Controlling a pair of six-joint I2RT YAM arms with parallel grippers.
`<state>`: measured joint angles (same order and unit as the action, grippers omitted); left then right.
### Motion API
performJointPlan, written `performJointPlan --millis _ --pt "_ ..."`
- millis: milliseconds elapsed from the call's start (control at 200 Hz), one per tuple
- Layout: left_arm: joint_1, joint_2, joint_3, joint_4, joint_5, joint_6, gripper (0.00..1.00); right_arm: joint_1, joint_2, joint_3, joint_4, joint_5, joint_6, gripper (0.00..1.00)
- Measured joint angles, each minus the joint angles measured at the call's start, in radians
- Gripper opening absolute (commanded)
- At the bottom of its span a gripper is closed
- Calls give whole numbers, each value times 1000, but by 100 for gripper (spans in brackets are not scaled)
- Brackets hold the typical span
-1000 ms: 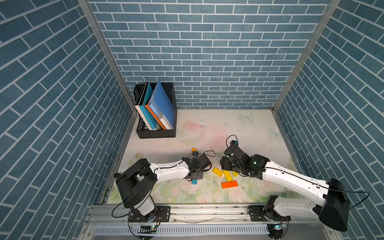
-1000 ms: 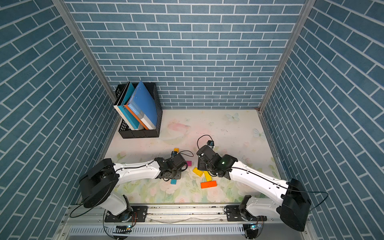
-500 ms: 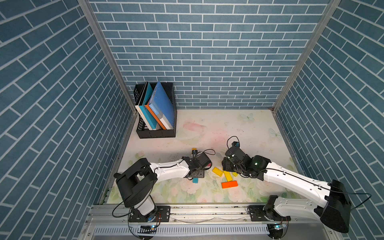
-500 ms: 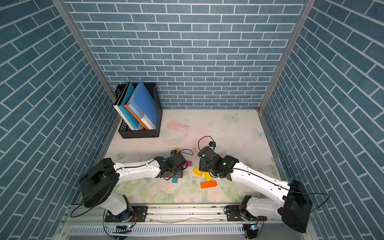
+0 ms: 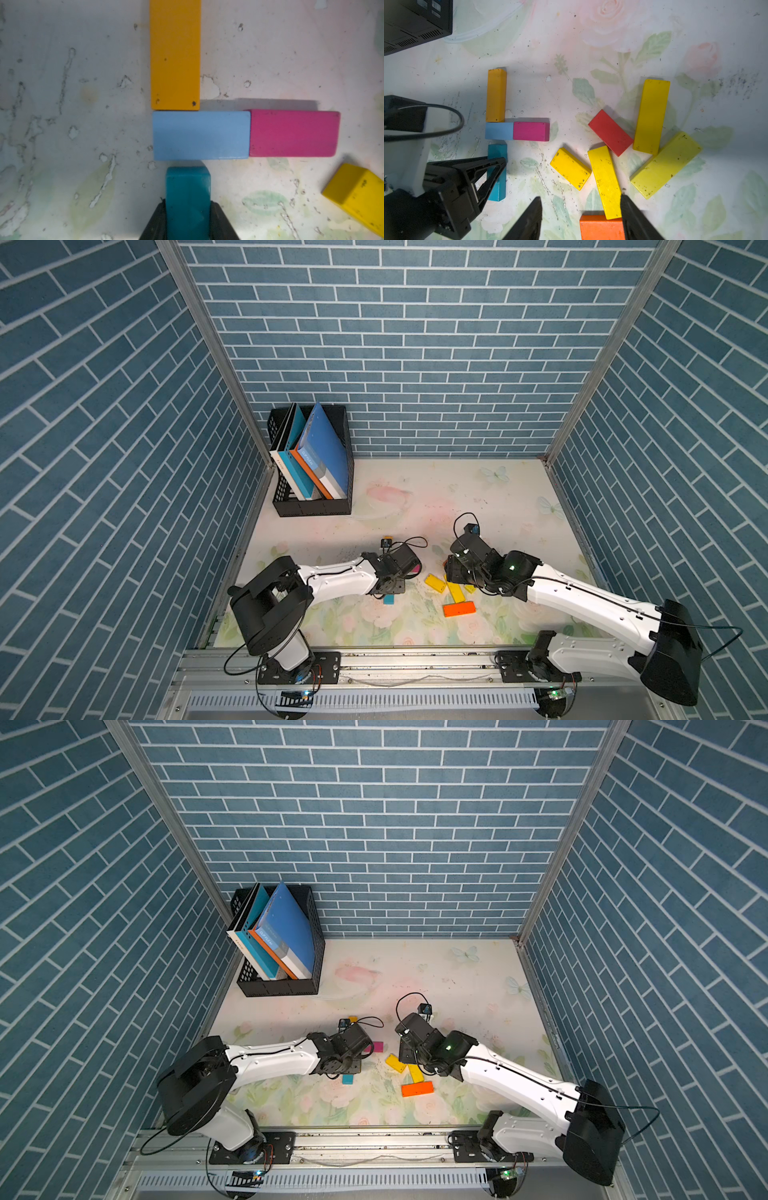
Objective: Assemble the letter h with building blocks
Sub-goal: Assemble the building block at the center of the board.
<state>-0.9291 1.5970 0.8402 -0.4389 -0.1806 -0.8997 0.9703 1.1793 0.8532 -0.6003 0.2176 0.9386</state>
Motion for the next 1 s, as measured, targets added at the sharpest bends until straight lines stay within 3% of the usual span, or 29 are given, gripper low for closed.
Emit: performJointPlan --millis 55,140,185,390,995 --pt "4 0 0 -2 -2 1 38 0 0 0 0 0 0 61" --pt "8 0 0 -4 -3 12 60 0 0 0 0 0 0 61" --pt "8 0 0 -3 -4 5 64 0 0 0 0 0 0 61" --pt "9 0 0 -5 -6 17 54 0 0 0 -6 1 0 61" --pt "9 4 1 -4 -6 18 42 0 0 -2 -9 5 0 61"
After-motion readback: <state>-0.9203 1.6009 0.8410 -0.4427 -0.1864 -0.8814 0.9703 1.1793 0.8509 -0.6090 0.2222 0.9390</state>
